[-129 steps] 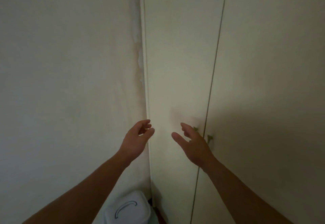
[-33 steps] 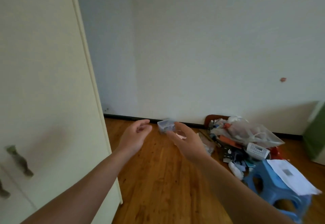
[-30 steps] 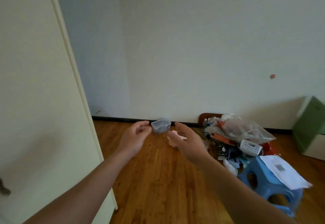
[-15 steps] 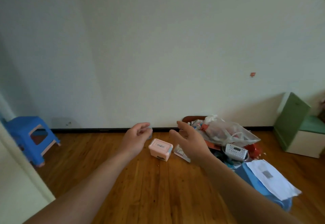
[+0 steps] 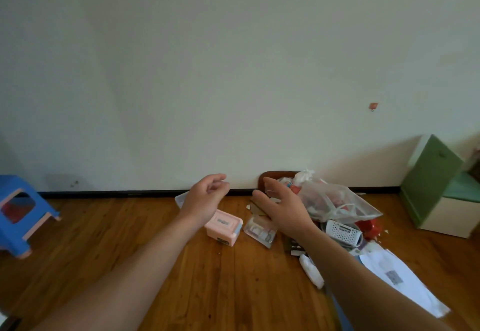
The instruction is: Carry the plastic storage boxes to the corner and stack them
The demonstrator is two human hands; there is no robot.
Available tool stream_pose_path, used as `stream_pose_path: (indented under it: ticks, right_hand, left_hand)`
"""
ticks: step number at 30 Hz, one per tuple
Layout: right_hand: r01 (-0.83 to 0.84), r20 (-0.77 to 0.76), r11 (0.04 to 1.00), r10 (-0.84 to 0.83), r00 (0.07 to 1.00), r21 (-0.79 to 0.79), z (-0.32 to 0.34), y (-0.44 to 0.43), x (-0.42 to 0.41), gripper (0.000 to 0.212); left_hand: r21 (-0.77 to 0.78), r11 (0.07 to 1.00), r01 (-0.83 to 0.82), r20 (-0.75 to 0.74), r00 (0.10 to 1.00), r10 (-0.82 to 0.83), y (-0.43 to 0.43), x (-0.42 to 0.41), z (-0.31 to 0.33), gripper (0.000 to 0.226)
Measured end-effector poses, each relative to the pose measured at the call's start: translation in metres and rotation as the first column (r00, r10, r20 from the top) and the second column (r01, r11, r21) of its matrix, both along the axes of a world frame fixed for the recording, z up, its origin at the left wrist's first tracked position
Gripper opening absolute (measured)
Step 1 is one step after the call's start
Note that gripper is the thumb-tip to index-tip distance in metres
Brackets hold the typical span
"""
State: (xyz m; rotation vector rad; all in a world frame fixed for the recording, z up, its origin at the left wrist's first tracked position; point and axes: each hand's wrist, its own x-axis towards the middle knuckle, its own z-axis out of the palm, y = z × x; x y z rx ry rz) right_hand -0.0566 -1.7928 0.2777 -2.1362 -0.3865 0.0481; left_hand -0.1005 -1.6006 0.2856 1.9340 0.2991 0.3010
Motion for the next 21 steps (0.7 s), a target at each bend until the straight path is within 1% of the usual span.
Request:
stream_pose_path:
  ticks: [5, 10, 18, 21]
  right_hand:
    - [0.037, -0.029, 0.999, -0.037, 0.999, -0.007, -0.007, 0.019, 0.059, 0.064]
    - [0.1, -0.005, 0.994, -0.1, 0.995, -0.033, -0.004, 0.052, 0.126, 0.063]
    - [0.156, -0.011, 0.988, -0.156, 0.988, 0.001, 0.007, 0.113, 0.216, 0.066]
    - [0.165, -0.02, 0.986, -0.165, 0.986, 0.026, 0.007, 0.122, 0.232, 0.065]
  left_hand:
    - [-0.015, 0.999, 0.042, -0.008, 0.999, -0.042, 0.02, 0.069, -0.016, 0.028]
    - [-0.035, 0.994, 0.099, 0.009, 0.995, -0.099, 0.058, 0.149, -0.017, 0.03]
    - [-0.039, 0.985, 0.166, -0.001, 0.986, -0.166, 0.121, 0.255, -0.012, 0.026]
    - [-0.037, 0.981, 0.19, -0.006, 0.982, -0.19, 0.132, 0.279, -0.016, 0.024]
